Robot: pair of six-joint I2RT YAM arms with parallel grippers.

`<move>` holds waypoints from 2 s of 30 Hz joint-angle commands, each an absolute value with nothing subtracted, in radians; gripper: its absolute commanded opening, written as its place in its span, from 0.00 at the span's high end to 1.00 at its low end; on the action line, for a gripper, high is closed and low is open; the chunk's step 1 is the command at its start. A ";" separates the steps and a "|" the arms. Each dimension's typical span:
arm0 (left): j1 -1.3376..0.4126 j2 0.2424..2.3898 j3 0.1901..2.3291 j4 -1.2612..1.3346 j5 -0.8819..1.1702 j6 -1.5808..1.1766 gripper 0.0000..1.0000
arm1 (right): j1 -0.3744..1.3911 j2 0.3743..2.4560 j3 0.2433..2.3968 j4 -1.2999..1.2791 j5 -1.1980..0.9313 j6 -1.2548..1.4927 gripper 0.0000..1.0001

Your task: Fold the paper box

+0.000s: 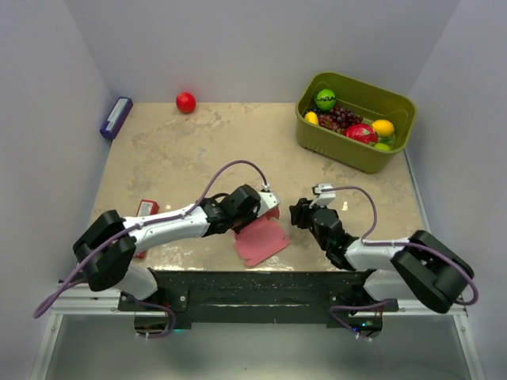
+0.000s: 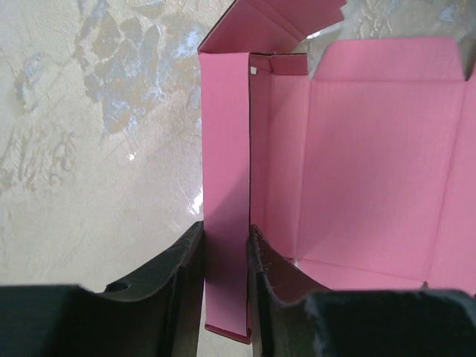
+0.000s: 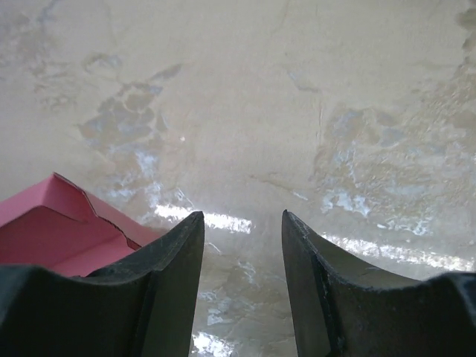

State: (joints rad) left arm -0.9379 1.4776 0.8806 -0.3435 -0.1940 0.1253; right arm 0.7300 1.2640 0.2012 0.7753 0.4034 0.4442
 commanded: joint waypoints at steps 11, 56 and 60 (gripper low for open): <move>-1.014 1.577 0.920 -0.419 -0.322 0.193 1.00 | 0.726 1.491 0.183 1.201 0.184 0.393 0.54; -1.098 1.644 0.847 -0.359 -0.270 0.224 1.00 | 0.726 1.456 0.182 1.126 -0.077 0.382 0.60; -1.098 1.644 0.842 -0.357 -0.256 0.227 1.00 | 0.727 1.502 0.218 1.163 -0.060 0.350 0.60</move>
